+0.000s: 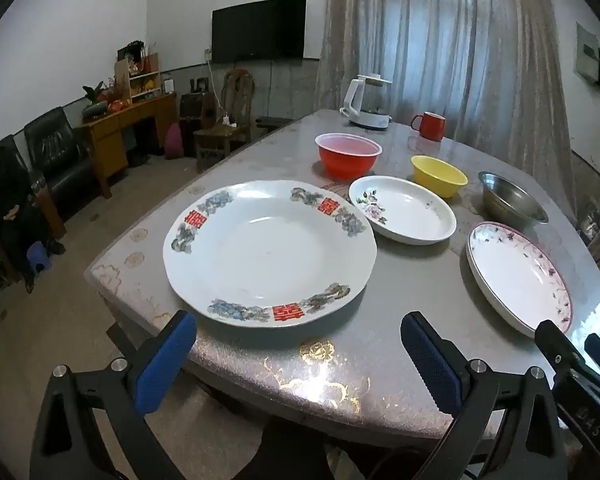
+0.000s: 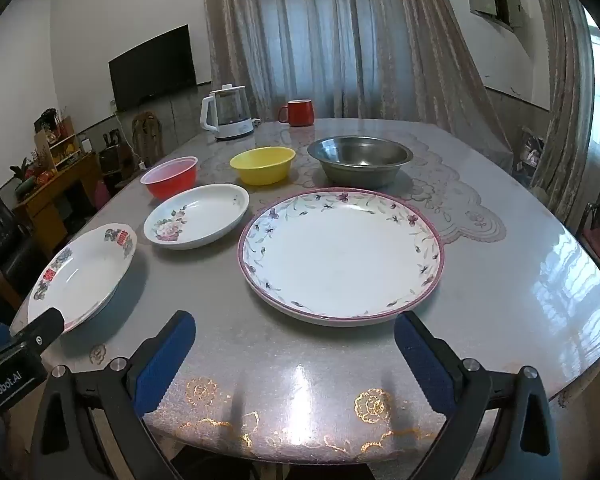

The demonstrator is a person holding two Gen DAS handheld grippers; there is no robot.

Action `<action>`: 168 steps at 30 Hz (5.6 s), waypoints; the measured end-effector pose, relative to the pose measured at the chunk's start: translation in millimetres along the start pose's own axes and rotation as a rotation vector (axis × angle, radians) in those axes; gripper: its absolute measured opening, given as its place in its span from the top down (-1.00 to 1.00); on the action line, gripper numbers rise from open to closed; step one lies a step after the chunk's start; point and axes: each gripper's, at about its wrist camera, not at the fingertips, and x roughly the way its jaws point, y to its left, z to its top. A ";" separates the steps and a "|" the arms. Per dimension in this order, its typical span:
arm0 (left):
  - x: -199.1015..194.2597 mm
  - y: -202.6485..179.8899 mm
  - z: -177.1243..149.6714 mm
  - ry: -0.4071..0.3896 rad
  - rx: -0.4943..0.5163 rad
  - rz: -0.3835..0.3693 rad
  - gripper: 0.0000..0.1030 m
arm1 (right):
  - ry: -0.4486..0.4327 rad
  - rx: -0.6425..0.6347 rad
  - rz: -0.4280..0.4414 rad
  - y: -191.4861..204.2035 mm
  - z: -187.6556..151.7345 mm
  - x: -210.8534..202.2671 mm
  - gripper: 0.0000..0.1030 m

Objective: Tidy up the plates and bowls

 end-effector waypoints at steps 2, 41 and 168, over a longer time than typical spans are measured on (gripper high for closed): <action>-2.0 -0.7 0.7 -0.013 -0.003 -0.005 -0.99 | 0.003 -0.004 -0.002 0.7 -0.5 1.4 -0.97; 8.3 5.2 -7.5 0.033 -0.002 -0.015 -0.99 | 0.037 -0.015 -0.015 0.8 -3.6 4.5 -0.97; 125.0 154.9 37.0 0.079 -0.269 -0.468 -0.27 | 0.302 0.005 0.714 126.3 18.5 150.0 0.34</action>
